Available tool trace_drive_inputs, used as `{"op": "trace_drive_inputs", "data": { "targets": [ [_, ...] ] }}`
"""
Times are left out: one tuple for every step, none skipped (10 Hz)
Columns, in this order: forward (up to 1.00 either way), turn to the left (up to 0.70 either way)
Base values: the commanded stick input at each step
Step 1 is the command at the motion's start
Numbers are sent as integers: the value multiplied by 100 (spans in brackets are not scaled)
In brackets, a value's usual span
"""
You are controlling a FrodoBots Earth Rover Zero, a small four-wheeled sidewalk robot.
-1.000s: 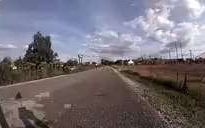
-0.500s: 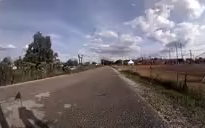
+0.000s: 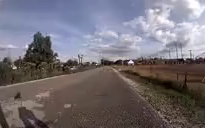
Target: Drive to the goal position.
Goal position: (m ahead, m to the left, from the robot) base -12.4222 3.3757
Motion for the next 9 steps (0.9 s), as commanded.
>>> {"op": "trace_drive_inputs", "data": {
  "targets": [
    [6,0],
    [6,0],
    [6,0],
    [6,0],
    [6,0],
    [6,0],
    [6,0],
    [6,0],
    [6,0]
  ]
}}
